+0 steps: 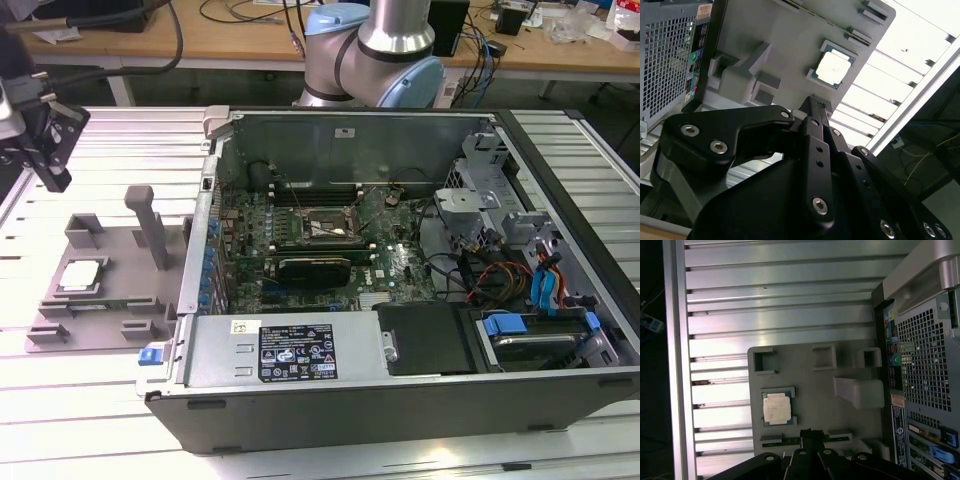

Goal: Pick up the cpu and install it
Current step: 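Pick up the cpu and move it towards the insertion slot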

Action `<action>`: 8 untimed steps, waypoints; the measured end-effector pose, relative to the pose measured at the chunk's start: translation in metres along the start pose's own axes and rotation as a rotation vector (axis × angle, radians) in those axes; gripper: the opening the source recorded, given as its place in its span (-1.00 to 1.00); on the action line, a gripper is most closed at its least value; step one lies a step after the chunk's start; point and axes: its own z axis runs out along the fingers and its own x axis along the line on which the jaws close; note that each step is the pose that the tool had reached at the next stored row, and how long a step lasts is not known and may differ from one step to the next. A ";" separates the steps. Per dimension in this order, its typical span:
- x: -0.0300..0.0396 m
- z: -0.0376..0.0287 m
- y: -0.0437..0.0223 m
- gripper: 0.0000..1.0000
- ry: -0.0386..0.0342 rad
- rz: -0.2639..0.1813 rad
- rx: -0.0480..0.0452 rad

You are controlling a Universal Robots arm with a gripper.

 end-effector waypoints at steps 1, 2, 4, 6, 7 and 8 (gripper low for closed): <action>0.0000 0.0004 0.0000 -0.79 0.0000 0.000 0.0000; 0.0001 0.0010 -0.0001 -0.79 0.0000 0.000 0.0000; 0.0003 0.0020 -0.0001 -0.79 0.0000 0.000 0.0000; 0.0005 0.0034 -0.0002 -0.79 -0.0001 0.000 0.0001; 0.0006 0.0040 -0.0002 -0.79 0.0001 0.000 0.0001; 0.0007 0.0050 -0.0003 -0.79 0.0000 0.000 0.0000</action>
